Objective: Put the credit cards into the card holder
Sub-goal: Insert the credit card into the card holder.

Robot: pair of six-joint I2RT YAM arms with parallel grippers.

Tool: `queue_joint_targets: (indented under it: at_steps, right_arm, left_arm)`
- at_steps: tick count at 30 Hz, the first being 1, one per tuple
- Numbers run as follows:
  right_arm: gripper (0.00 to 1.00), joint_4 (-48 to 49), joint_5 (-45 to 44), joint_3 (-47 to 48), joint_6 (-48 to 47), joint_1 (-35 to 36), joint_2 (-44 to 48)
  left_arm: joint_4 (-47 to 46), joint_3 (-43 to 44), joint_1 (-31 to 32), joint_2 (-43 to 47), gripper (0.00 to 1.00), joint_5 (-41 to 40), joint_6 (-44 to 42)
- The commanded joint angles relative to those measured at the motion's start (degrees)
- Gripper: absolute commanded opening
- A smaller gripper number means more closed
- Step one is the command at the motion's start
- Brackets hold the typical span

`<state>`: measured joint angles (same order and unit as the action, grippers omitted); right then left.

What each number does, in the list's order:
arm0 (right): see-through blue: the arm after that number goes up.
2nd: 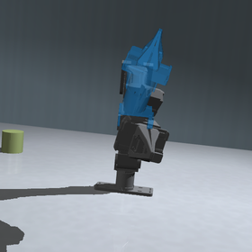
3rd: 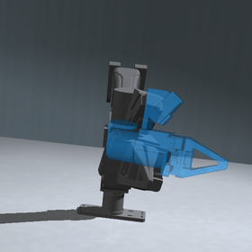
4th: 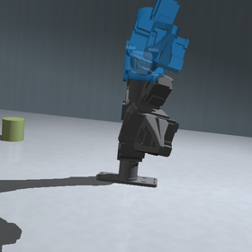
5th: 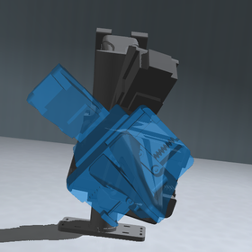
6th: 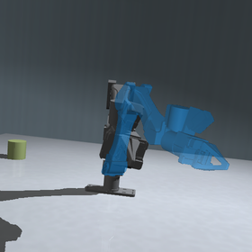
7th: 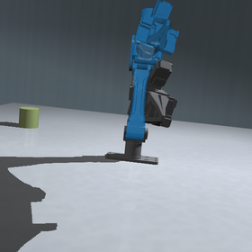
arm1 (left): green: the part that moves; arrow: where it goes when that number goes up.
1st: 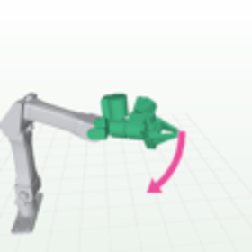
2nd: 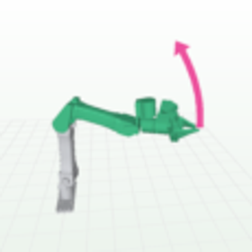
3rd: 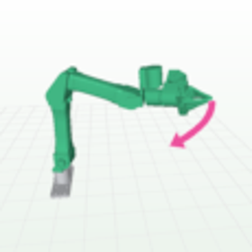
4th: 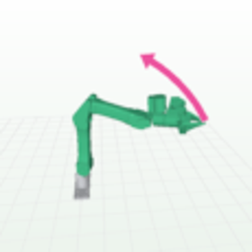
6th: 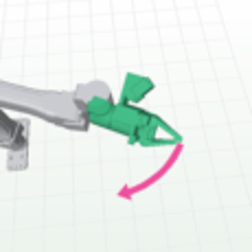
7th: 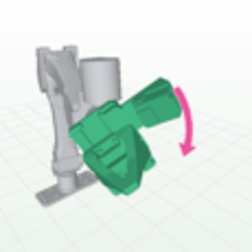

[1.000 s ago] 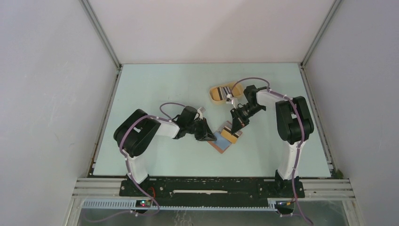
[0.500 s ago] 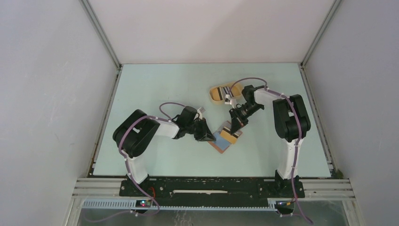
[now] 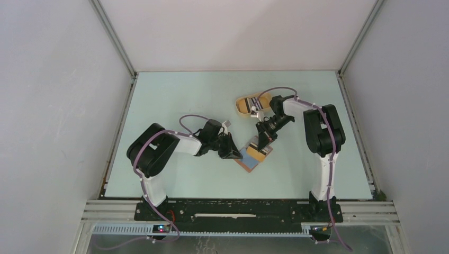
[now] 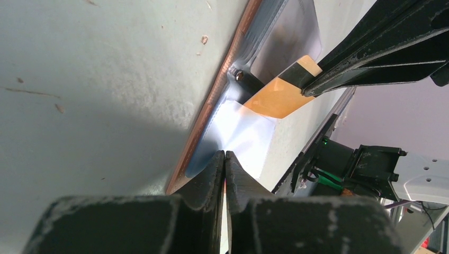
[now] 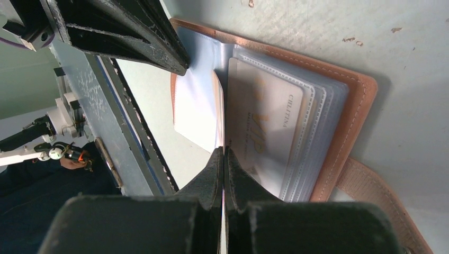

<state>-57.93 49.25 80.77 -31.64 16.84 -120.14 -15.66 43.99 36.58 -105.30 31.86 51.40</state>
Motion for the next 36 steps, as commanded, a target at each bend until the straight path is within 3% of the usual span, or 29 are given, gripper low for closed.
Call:
queue_joint_targets:
  at_steps: [1,36]
  right_arm:
    - [0.00,0.89,-0.06,2.00,-0.03,0.58,-1.29]
    - [0.00,8.02,-4.36,0.56,8.85,2.50,-0.89]
  left_arm:
    - [8.27,-1.36,0.05,-0.21,0.09,-4.78,-4.02]
    - [8.37,-0.75,0.16,-0.80,0.09,-4.35,-3.85]
